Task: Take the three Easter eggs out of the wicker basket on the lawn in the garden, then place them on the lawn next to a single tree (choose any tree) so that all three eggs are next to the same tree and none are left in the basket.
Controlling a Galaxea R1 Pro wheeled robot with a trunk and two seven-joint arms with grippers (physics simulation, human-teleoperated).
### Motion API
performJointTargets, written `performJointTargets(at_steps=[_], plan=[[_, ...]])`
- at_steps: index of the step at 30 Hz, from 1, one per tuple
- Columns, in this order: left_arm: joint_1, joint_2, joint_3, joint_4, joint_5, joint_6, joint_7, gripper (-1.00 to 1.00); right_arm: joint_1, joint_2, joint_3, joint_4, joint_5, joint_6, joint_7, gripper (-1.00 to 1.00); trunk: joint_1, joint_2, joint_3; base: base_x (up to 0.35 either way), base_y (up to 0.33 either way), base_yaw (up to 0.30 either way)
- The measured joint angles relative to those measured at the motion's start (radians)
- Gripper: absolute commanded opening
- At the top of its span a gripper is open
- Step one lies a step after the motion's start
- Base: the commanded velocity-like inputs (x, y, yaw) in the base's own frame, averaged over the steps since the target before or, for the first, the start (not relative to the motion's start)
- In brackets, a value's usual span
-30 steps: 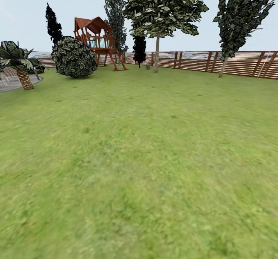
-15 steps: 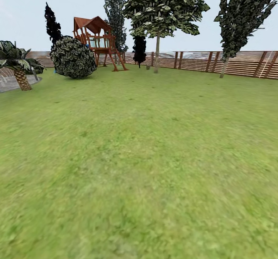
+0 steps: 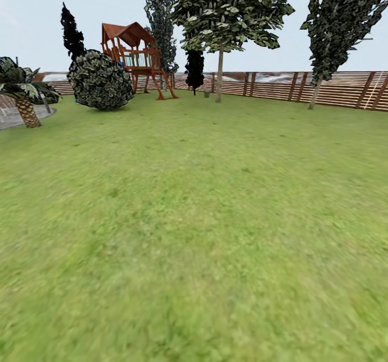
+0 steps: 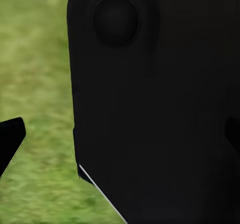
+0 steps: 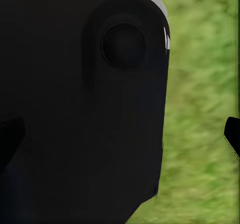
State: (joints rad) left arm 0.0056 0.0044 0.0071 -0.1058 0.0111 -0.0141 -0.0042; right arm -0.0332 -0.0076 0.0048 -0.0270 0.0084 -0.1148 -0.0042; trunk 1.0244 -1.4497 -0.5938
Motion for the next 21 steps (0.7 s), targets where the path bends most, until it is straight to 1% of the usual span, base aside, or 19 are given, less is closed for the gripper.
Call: performJointTargets(at_steps=[21], plan=[[0.000,0.000,0.000,0.000,0.000,0.000,0.000,1.00,0.000,0.000,0.000,0.000,0.000,0.000,0.000,1.00,0.000,0.000,0.000,0.327,0.000,0.000]])
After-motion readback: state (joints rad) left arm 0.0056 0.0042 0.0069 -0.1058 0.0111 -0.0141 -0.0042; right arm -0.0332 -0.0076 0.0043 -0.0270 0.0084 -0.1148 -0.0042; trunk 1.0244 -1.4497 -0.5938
